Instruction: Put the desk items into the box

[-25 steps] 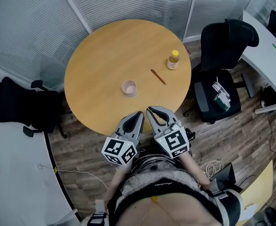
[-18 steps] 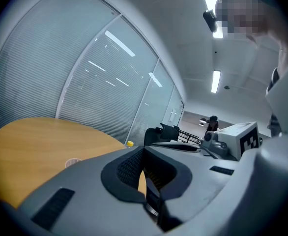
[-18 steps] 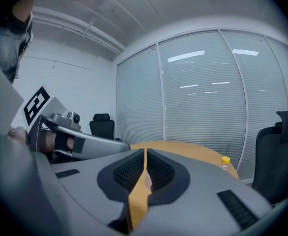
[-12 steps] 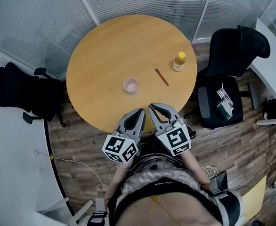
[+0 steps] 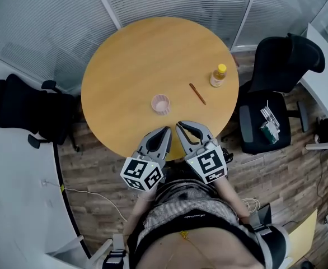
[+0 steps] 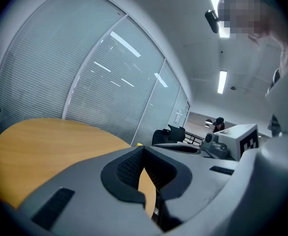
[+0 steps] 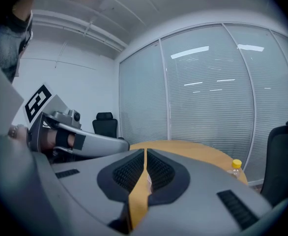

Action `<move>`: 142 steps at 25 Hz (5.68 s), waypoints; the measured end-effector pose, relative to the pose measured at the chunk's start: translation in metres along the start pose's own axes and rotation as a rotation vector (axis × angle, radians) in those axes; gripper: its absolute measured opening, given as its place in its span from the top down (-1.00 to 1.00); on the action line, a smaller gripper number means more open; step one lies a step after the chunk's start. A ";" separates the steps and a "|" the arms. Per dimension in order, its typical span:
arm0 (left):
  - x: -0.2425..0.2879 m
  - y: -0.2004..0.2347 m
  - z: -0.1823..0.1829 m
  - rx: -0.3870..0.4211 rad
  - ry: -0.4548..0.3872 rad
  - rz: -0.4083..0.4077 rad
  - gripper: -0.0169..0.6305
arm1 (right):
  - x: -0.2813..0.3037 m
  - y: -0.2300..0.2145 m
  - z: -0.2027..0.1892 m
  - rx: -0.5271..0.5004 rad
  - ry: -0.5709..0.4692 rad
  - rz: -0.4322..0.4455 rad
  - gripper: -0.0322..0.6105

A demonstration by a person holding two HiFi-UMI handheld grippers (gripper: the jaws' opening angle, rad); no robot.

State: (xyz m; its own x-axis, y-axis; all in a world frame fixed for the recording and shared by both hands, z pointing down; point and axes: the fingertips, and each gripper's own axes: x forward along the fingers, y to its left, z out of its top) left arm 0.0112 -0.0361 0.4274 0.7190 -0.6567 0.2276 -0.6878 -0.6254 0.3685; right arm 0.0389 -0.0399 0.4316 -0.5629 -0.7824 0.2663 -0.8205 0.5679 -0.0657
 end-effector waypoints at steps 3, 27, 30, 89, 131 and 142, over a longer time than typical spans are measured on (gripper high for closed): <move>0.000 0.011 0.009 0.008 -0.007 -0.016 0.89 | 0.012 0.004 0.005 -0.010 0.003 -0.003 0.80; -0.017 0.118 0.028 -0.003 0.039 -0.167 0.89 | 0.106 0.034 0.011 -0.035 0.055 -0.152 0.80; -0.018 0.129 0.028 0.004 0.048 -0.167 0.90 | 0.108 0.032 0.007 -0.037 0.071 -0.170 0.80; 0.032 0.071 0.013 -0.040 -0.014 0.145 0.89 | 0.069 -0.135 -0.039 -0.119 0.168 -0.085 0.80; 0.023 0.075 -0.032 -0.141 0.085 0.247 0.89 | 0.115 -0.221 -0.249 0.013 0.631 -0.041 0.53; 0.021 0.081 -0.035 -0.151 0.096 0.256 0.89 | 0.113 -0.227 -0.277 0.058 0.676 -0.087 0.55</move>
State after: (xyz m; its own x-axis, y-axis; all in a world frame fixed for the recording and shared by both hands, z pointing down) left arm -0.0262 -0.0859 0.4934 0.5352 -0.7375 0.4119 -0.8304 -0.3702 0.4163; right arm 0.1890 -0.1865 0.7432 -0.3236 -0.4825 0.8139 -0.8747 0.4805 -0.0629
